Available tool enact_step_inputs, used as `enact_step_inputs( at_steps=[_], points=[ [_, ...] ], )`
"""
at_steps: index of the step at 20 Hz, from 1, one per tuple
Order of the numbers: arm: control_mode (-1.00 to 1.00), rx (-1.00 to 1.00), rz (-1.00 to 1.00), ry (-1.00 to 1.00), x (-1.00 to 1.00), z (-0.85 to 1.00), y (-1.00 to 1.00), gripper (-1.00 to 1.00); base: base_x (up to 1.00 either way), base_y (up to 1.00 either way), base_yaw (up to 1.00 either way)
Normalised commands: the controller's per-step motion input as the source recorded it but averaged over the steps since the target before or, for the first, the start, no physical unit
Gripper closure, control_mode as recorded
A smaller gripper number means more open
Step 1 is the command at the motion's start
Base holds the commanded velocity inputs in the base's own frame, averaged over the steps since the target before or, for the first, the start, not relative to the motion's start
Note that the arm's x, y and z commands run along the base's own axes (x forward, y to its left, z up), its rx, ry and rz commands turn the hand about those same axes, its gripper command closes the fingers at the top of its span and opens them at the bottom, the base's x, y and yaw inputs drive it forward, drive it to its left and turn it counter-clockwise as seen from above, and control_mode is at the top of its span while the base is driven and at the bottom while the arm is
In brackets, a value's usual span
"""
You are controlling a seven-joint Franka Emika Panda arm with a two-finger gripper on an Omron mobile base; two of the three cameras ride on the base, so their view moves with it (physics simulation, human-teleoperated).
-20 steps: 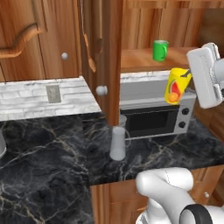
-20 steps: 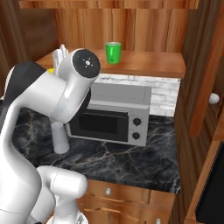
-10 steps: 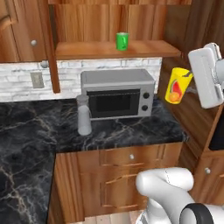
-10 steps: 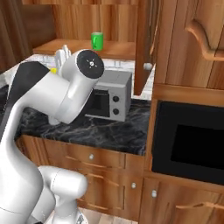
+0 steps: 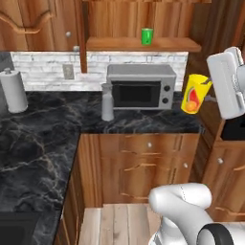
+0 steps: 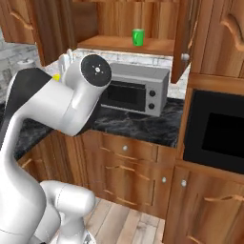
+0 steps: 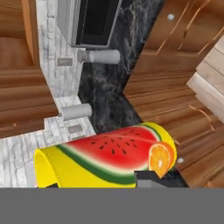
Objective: There is a tray on the dining counter. Grab the cup, mug, and pitcher and place them on the tray. The pitcher may be placed next to the tray if it cannot fit the tray.
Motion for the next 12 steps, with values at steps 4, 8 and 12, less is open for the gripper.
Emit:
enact_step_inputs(
  at_steps=[4,8,12],
  points=[
    [1.00,0.00,0.00,0.00,0.00,0.00,0.00,1.00,-0.51,-0.01,0.57],
    [1.00,0.00,0.00,0.00,0.00,0.00,0.00,1.00,-0.28,-0.03,0.81],
    [1.00,0.00,0.00,0.00,0.00,0.00,0.00,1.00,-0.09,0.00,0.89]
  ],
)
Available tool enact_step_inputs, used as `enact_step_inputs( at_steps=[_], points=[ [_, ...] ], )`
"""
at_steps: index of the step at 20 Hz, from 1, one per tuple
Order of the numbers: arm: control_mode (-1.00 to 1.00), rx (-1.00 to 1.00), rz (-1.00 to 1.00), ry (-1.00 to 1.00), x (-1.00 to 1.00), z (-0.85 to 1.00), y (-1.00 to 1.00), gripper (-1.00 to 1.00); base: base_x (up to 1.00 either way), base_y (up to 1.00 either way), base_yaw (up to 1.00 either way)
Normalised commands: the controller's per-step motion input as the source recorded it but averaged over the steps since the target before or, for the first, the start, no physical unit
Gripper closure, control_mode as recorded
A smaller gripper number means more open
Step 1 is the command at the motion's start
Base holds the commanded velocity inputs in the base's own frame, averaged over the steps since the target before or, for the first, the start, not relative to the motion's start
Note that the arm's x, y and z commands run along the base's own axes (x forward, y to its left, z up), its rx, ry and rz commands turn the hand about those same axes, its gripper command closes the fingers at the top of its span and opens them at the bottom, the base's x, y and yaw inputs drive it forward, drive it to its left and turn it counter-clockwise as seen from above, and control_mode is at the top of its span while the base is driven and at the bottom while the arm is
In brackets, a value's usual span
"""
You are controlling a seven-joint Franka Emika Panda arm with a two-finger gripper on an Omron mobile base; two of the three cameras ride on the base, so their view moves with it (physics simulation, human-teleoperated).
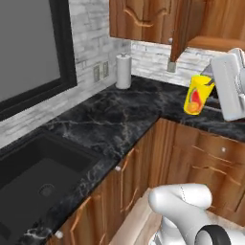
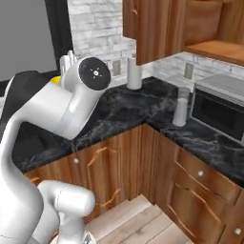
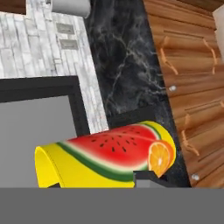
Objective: There is a tray on the dining counter. Grab the cup, mug, and pitcher and place them on the tray. The pitcher may be placed next to the tray if it cannot fit the tray.
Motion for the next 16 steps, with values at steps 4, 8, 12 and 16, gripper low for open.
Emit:
enact_step_inputs(
  at_steps=[4,8,12,16],
  points=[
    [1.00,0.00,0.00,0.00,0.00,0.00,0.00,1.00,0.00,-0.09,0.82],
    [1.00,0.00,0.00,0.00,0.00,0.00,0.00,1.00,0.00,-0.21,0.87],
    [1.00,0.00,0.00,0.00,0.00,0.00,0.00,1.00,0.00,-0.27,0.89],
    [1.00,0.00,0.00,0.00,0.00,0.00,0.00,1.00,0.00,-0.27,0.88]
  ],
)
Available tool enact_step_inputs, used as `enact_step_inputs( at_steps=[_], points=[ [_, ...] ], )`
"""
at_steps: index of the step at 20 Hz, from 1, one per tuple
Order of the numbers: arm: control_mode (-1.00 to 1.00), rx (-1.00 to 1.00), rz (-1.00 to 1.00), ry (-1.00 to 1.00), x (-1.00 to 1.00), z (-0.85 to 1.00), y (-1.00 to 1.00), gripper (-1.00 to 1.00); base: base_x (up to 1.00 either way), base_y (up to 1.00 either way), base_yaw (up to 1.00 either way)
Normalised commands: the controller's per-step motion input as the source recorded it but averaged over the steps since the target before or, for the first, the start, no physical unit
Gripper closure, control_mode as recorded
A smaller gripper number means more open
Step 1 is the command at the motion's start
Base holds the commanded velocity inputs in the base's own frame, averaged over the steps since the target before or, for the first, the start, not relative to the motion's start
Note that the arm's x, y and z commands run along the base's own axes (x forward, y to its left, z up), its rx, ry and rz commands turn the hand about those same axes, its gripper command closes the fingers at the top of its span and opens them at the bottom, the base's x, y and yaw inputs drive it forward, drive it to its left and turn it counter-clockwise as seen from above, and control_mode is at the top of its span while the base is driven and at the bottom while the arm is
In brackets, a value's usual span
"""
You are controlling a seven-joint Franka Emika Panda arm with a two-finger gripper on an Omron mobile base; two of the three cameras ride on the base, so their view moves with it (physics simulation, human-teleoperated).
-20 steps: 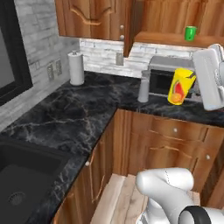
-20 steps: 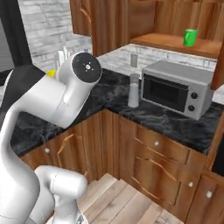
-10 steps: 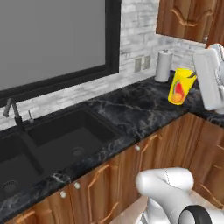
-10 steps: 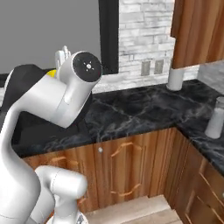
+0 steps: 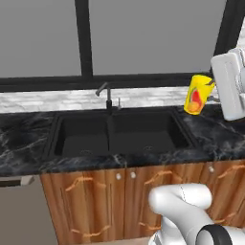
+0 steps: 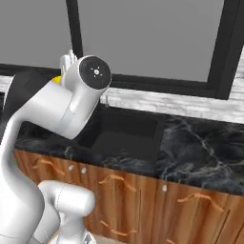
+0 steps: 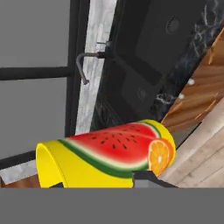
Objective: There is a tray on the dining counter. Grab the cup, mug, and pitcher and place them on the tray. The pitcher may be placed next to the tray if it cannot fit the tray.
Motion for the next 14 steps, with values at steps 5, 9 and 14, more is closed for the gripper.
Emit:
enact_step_inputs(
  at_steps=[5,9,14],
  points=[
    [1.00,0.00,0.00,0.00,0.00,0.00,0.00,1.00,0.00,-0.23,0.88],
    [1.00,0.00,0.00,0.00,0.00,0.00,0.00,1.00,0.00,-0.09,0.91],
    [1.00,0.00,0.00,0.00,0.00,0.00,0.00,1.00,0.00,-0.04,0.91]
  ],
)
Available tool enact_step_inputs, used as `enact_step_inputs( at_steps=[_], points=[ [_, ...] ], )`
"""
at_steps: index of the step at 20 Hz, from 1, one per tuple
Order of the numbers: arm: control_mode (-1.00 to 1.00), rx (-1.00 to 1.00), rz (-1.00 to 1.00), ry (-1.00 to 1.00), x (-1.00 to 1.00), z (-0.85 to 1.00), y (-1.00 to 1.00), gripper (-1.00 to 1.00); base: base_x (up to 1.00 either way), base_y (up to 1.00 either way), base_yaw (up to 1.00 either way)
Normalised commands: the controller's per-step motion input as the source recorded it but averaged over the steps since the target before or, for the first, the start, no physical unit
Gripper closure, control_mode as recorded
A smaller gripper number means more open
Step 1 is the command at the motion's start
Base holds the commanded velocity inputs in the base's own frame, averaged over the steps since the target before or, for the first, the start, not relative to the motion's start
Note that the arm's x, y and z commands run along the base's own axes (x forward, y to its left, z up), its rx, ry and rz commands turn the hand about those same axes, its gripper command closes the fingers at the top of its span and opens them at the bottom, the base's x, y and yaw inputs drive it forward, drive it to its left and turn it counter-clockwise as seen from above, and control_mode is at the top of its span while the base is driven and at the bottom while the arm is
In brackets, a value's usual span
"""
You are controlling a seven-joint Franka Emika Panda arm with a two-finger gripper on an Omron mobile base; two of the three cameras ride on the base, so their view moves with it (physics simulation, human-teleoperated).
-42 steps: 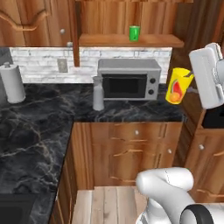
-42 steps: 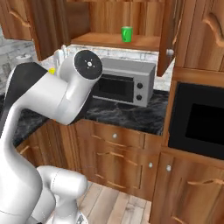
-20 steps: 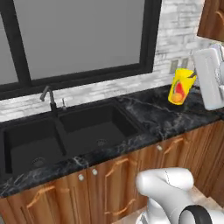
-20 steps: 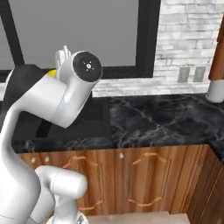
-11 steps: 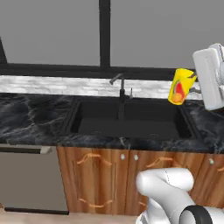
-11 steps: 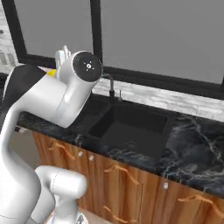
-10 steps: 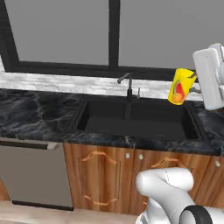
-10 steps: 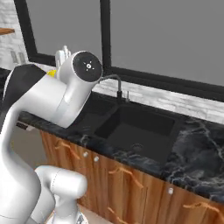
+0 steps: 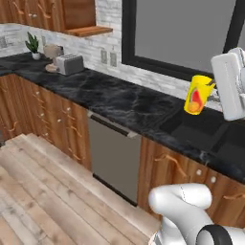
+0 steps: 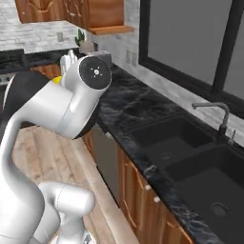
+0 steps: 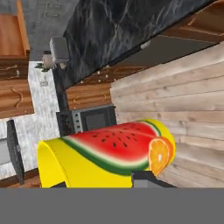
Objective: There is a tray on the dining counter. Grab the cup, mug, and pitcher and place them on the tray. The pitcher may be placed next to the tray if it cannot fit the tray.
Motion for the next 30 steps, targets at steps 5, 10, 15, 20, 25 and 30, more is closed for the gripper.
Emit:
enact_step_inputs(
  at_steps=[5,10,15,20,25,30],
  points=[
    [1.00,0.00,0.00,0.00,0.00,0.00,0.00,1.00,0.00,0.00,0.89],
    [1.00,0.00,0.00,0.00,0.00,0.00,0.00,1.00,0.00,0.00,0.87],
    [1.00,0.00,0.00,0.00,0.00,0.00,0.00,1.00,0.05,0.00,0.85],
    [1.00,0.00,0.00,0.00,0.00,0.00,0.00,1.00,0.21,0.11,0.73],
    [1.00,0.00,0.00,0.00,0.00,0.00,0.00,1.00,0.58,0.72,0.44],
    [1.00,0.00,0.00,0.00,0.00,0.00,0.00,1.00,0.72,1.00,0.04]
  ],
)
